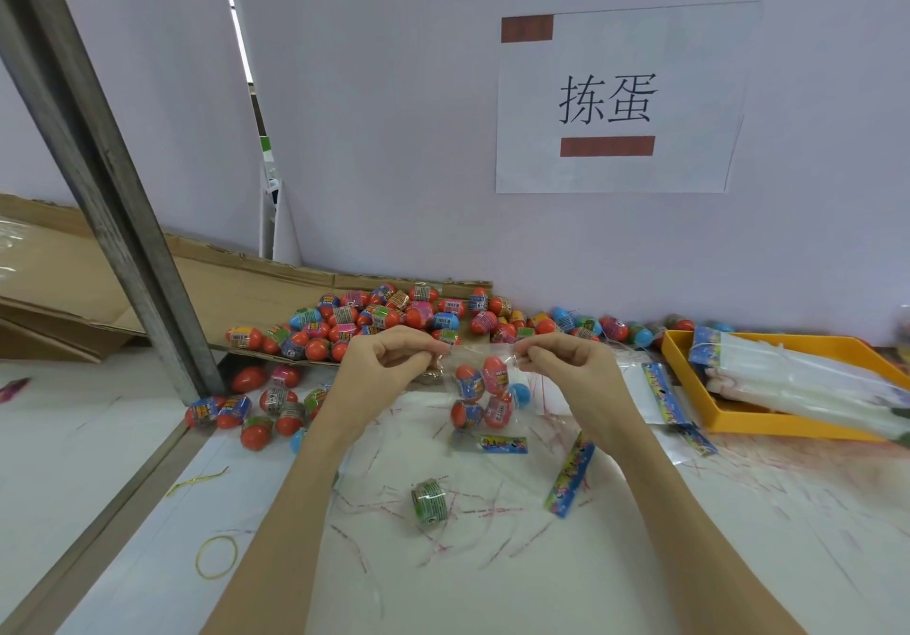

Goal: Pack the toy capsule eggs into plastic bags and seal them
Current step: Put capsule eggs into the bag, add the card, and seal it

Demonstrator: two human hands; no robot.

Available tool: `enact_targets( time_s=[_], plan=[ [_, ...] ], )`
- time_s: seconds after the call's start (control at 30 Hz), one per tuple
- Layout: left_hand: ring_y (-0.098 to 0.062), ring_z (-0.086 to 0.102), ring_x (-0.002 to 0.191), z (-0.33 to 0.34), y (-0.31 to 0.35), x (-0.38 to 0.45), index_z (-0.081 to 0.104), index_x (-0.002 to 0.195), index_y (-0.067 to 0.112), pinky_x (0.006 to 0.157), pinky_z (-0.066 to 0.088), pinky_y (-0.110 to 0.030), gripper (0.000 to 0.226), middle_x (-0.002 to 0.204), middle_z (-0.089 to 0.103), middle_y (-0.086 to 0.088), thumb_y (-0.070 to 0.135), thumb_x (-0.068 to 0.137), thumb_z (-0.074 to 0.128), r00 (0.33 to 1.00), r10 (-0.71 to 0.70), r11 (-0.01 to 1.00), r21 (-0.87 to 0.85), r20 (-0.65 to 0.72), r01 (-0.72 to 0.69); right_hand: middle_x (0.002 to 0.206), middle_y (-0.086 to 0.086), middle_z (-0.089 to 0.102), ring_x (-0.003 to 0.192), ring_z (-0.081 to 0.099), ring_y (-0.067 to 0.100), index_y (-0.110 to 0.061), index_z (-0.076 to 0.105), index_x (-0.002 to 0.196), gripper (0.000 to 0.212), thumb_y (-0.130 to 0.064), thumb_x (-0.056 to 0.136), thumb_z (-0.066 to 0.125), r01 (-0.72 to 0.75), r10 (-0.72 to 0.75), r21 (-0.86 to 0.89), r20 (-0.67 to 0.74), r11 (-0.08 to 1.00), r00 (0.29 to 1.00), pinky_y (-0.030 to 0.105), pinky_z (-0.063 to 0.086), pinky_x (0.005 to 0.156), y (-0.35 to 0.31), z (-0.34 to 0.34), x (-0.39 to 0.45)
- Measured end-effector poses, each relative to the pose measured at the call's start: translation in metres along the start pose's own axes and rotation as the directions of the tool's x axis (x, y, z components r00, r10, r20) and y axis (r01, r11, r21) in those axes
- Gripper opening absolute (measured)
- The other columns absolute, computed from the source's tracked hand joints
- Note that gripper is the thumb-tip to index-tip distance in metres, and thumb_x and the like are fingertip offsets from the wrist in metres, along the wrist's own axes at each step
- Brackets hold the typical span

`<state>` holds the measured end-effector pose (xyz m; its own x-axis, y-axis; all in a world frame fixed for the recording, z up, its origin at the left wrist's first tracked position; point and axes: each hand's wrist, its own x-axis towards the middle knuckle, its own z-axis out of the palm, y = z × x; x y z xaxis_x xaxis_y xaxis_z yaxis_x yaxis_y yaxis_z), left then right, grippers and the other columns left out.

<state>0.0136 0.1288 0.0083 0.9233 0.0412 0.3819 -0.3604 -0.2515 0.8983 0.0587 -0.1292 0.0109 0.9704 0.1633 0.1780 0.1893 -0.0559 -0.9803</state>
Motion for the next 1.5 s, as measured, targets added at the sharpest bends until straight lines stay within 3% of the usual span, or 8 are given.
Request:
enact_targets(
  time_s=[0.1, 0.23, 0.6, 0.83, 1.03, 1.23, 1.37, 1.5],
  plan=[
    [-0.021, 0.074, 0.101, 0.001, 0.002, -0.001, 0.085, 0.100, 0.019, 0.090, 0.060, -0.029, 0.017, 0.106, 0.078, -0.002, 0.010, 0.097, 0.072, 1.000, -0.024, 0.999, -0.037, 0.004, 0.024, 0.092, 0.000, 0.079, 0.090, 0.075, 0.018, -0.016, 0.080, 0.101, 0.011, -0.020, 0.092, 0.077, 0.027, -0.027, -0.016, 0.001, 1.000, 1.000, 0.028, 0.061, 0.087, 0.001, 0.002, 0.000],
    [-0.018, 0.076, 0.092, 0.007, 0.007, 0.000, 0.086, 0.093, 0.023, 0.083, 0.061, -0.025, 0.011, 0.096, 0.080, -0.001, 0.029, 0.084, 0.084, 0.997, -0.046, 0.998, -0.033, -0.054, 0.044, 0.093, -0.002, 0.078, 0.089, 0.075, 0.015, -0.016, 0.078, 0.099, 0.011, -0.015, 0.088, 0.081, 0.047, -0.047, -0.021, 0.004, 0.999, 0.999, 0.023, 0.061, 0.083, 0.003, 0.005, 0.001],
    [-0.018, 0.077, 0.094, 0.008, 0.006, 0.002, 0.083, 0.094, 0.022, 0.087, 0.063, -0.031, 0.018, 0.097, 0.081, 0.000, 0.007, 0.085, 0.085, 0.996, -0.086, 0.996, -0.031, 0.001, 0.086, 0.100, 0.000, 0.075, 0.094, 0.071, 0.014, -0.017, 0.070, 0.108, 0.016, -0.011, 0.094, 0.074, 0.065, -0.064, -0.082, 0.014, 0.995, 0.998, 0.022, 0.059, 0.087, -0.001, 0.008, 0.000],
    [-0.011, 0.068, 0.111, 0.009, 0.015, 0.001, 0.068, 0.126, 0.029, 0.095, 0.058, -0.029, 0.033, 0.118, 0.073, 0.008, 0.017, 0.096, 0.075, 0.986, -0.107, 0.993, -0.033, 0.132, 0.112, 0.100, 0.004, 0.073, 0.092, 0.071, 0.019, -0.017, 0.066, 0.113, 0.020, -0.007, 0.097, 0.070, 0.165, -0.163, -0.072, 0.034, 0.984, 0.986, 0.027, 0.060, 0.082, -0.010, 0.023, -0.005],
    [-0.011, 0.075, 0.090, 0.031, 0.018, 0.002, 0.083, 0.095, 0.026, 0.081, 0.063, -0.028, 0.005, 0.093, 0.080, 0.006, 0.024, 0.091, 0.080, 0.990, -0.143, 0.990, 0.012, -0.015, 0.144, 0.102, -0.005, 0.077, 0.098, 0.073, 0.012, -0.019, 0.069, 0.120, 0.027, -0.008, 0.096, 0.071, 0.242, -0.241, -0.007, 0.048, 0.970, 0.969, 0.024, 0.059, 0.088, -0.010, 0.035, -0.009],
    [-0.019, 0.077, 0.093, 0.031, 0.015, 0.003, 0.081, 0.104, 0.016, 0.076, 0.061, -0.023, 0.012, 0.100, 0.081, -0.004, 0.018, 0.092, 0.079, 0.896, -0.396, 0.861, -0.420, -0.199, 0.287, 0.097, -0.005, 0.078, 0.087, 0.071, 0.010, -0.023, 0.075, 0.114, 0.025, -0.039, 0.095, 0.071, 0.004, -0.006, -0.121, -0.012, 0.993, 1.000, 0.023, 0.058, 0.079, -0.002, 0.026, -0.006],
    [-0.013, 0.073, 0.086, 0.032, 0.017, 0.005, 0.078, 0.106, 0.022, 0.082, 0.062, -0.032, 0.011, 0.100, 0.080, 0.000, 0.017, 0.098, 0.073, 0.895, -0.422, 0.871, -0.339, -0.145, 0.356, 0.094, 0.008, 0.077, 0.082, 0.065, 0.019, -0.012, 0.078, 0.100, 0.025, -0.035, 0.095, 0.073, -0.139, 0.145, 0.123, -0.045, 0.983, 0.988, 0.029, 0.059, 0.083, -0.003, 0.027, -0.005],
    [-0.013, 0.071, 0.082, 0.034, 0.019, 0.003, 0.082, 0.100, 0.021, 0.076, 0.061, -0.031, 0.009, 0.092, 0.080, -0.002, 0.025, 0.097, 0.074, 0.907, -0.400, 0.888, -0.299, -0.128, 0.349, 0.099, 0.008, 0.079, 0.099, 0.072, 0.030, -0.009, 0.077, 0.101, 0.024, -0.032, 0.096, 0.071, -0.153, 0.166, 0.162, -0.072, 0.975, 0.983, 0.041, 0.060, 0.094, -0.006, 0.029, -0.003]
  ],
)
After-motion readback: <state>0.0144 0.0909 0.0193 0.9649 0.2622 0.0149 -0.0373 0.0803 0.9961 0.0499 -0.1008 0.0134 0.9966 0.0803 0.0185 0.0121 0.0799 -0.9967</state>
